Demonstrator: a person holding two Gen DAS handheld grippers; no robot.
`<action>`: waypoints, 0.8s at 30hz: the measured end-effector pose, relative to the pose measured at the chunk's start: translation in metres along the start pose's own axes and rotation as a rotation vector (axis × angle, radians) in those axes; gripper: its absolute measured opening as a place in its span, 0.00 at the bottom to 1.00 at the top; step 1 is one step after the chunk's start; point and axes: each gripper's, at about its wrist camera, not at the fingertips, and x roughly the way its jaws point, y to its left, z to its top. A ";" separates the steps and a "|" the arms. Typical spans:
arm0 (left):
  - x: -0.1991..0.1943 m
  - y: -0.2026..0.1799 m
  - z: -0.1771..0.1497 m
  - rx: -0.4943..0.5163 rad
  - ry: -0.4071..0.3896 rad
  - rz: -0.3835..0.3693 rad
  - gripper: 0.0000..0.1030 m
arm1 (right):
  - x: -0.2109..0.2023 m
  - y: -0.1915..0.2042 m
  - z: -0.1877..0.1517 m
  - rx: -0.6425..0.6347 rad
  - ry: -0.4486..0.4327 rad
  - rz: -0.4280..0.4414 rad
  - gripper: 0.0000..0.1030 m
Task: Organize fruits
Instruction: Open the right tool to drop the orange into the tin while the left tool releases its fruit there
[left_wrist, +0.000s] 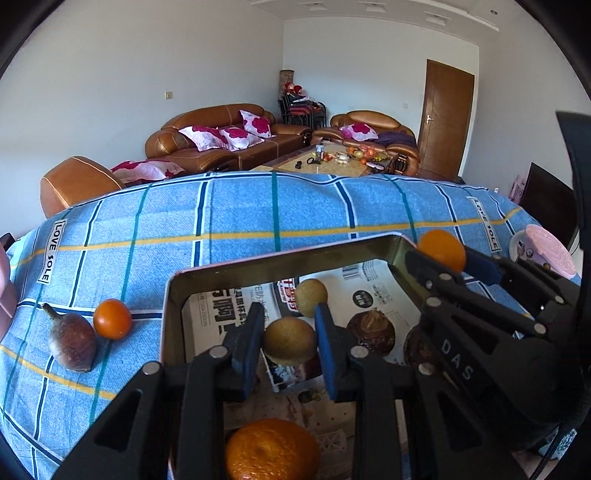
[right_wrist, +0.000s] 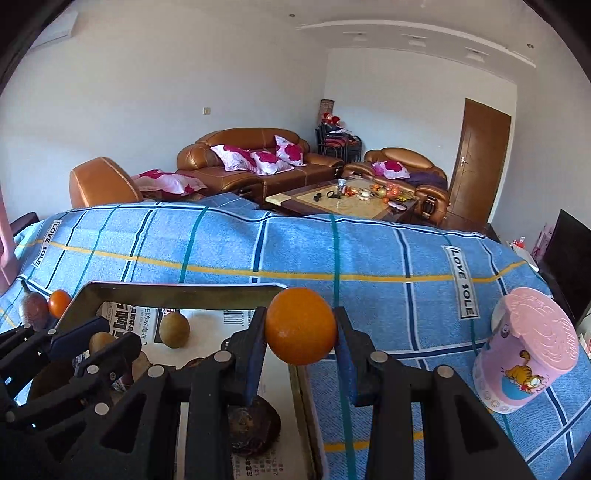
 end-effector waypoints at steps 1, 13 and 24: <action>0.001 0.000 0.000 0.001 0.001 0.003 0.29 | 0.004 0.002 0.001 -0.007 0.013 0.015 0.36; 0.002 0.011 -0.001 -0.045 0.013 -0.029 0.28 | 0.005 0.009 0.002 -0.029 -0.009 0.112 0.40; -0.019 0.009 -0.005 -0.032 -0.084 0.062 0.92 | -0.028 -0.010 -0.004 0.076 -0.179 0.053 0.75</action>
